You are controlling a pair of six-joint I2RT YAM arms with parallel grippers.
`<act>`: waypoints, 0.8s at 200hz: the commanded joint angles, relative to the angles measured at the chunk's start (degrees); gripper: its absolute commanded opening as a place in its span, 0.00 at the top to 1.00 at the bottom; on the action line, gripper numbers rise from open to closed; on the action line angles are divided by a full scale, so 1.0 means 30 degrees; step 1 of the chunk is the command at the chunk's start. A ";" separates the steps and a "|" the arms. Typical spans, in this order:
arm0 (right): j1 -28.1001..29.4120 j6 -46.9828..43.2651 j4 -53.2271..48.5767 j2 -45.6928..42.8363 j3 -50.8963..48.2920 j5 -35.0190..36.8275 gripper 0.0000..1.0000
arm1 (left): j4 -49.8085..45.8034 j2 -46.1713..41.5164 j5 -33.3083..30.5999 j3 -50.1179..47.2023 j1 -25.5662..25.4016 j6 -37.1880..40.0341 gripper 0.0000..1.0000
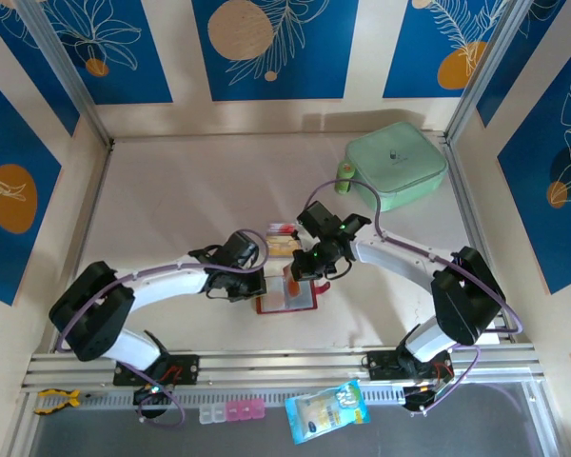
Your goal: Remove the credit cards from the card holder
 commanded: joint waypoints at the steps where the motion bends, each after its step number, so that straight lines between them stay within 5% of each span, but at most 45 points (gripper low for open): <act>1: -0.0158 -0.4776 -0.1003 0.0076 0.0922 0.0080 1.00 | -0.0609 -0.0811 -0.0597 -0.0362 -0.0028 0.0200 0.93; 70: -0.0756 -1.7601 -0.3276 0.1203 0.3590 0.2149 1.00 | -0.1368 -0.2382 -0.1097 -0.1116 0.0427 0.0305 0.91; 160: -0.2238 -2.4379 -0.6598 0.5296 1.0214 0.3700 1.00 | -0.1964 -0.3994 -0.1216 -0.2205 0.1214 0.0277 0.90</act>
